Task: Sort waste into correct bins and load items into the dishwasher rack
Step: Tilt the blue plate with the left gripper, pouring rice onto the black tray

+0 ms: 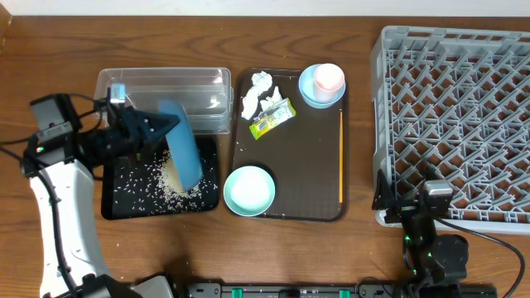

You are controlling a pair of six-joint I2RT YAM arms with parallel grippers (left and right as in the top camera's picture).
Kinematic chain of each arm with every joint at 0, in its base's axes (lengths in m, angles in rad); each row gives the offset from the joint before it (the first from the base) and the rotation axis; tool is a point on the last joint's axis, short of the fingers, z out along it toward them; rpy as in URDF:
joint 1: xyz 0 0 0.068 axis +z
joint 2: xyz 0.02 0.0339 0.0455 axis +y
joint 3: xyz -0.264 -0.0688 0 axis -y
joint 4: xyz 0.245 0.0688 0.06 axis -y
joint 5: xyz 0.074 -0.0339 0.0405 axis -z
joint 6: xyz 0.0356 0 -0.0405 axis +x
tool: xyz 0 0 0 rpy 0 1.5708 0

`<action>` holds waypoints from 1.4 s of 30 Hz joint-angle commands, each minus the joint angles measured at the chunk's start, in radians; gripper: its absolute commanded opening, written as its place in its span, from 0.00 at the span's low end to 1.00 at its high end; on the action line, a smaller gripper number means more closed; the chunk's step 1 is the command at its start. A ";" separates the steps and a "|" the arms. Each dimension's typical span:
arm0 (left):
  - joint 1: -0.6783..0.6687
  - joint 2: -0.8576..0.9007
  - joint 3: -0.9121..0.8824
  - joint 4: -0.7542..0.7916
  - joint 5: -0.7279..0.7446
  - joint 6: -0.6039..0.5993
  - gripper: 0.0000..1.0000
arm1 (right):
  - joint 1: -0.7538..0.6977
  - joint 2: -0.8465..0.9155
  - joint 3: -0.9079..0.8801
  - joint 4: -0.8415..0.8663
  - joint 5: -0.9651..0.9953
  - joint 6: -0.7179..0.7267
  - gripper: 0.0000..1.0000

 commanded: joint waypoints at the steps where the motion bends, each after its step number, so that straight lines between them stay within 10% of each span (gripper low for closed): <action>1: 0.047 -0.008 -0.005 -0.039 0.061 0.063 0.06 | 0.007 -0.004 -0.002 -0.005 0.002 0.011 0.99; 19: 0.214 -0.008 -0.175 0.058 0.334 0.110 0.06 | 0.007 -0.004 -0.002 -0.004 0.002 0.011 0.99; 42: 0.298 -0.008 -0.176 0.033 0.334 0.128 0.06 | 0.007 -0.004 -0.002 -0.005 0.002 0.011 0.99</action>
